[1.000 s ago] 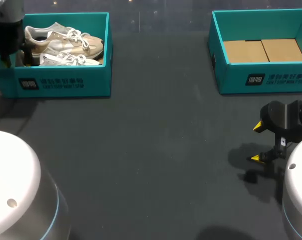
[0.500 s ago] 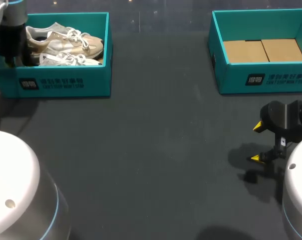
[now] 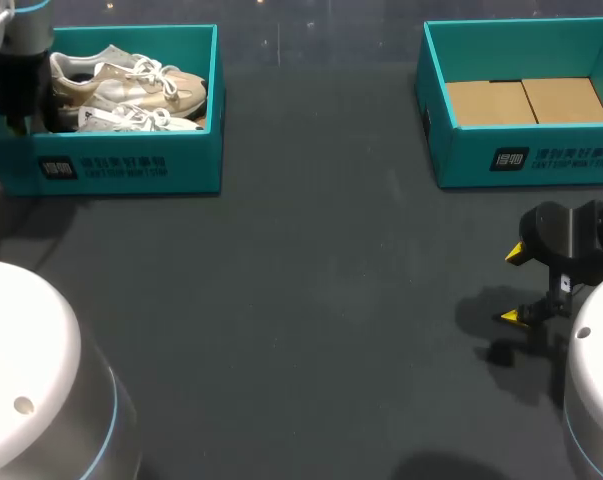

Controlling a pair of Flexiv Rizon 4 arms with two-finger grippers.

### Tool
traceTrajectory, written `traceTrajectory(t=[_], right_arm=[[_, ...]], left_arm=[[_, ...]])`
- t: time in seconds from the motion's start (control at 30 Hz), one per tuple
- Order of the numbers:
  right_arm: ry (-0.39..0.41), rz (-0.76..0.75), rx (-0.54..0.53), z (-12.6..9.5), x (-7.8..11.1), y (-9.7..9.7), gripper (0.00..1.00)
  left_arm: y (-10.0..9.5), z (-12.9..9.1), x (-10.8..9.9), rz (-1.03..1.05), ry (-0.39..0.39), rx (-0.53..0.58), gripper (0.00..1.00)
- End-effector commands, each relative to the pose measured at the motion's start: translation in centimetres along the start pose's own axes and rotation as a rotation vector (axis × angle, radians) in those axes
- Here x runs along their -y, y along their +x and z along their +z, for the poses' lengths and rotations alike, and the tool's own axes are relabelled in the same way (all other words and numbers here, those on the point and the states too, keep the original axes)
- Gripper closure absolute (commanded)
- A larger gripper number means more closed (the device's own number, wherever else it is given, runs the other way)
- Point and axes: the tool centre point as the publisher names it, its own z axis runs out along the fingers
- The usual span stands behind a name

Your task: Take the shoe out of the shoebox, open the shoe tongue, remove and reinsert the insole, then place the shoe into the shoebox

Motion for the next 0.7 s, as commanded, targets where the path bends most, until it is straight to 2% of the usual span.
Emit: traceTrajectory(t=[0.03,0.07,0.1,0.13,0.17,0.7], right_arm=[[0.002,0.000,0.003,-0.1,0.0,0.2,0.00],[0.002,0.000,0.003,-0.1,0.0,0.2,0.00],[0.002,0.000,0.003,-0.1,0.0,0.2,0.00],[0.002,0.000,0.003,-0.1,0.0,0.2,0.00],[0.002,0.000,0.003,-0.1,0.0,0.2,0.00],[0.002,0.000,0.003,-0.1,0.0,0.2,0.00]], left_arm=[[-0.3,0.3,0.5,0.002,-0.011,-0.010,0.55],[-0.4,0.4,0.5,0.000,-0.015,-0.015,0.58],[-0.4,0.4,0.5,-0.001,-0.015,-0.016,0.72],[-0.4,0.4,0.5,-0.002,-0.015,-0.017,0.96],[-0.4,0.4,0.5,-0.003,-0.016,-0.017,1.00],[1.3,-0.7,0.1,0.000,-0.018,0.002,1.00]])
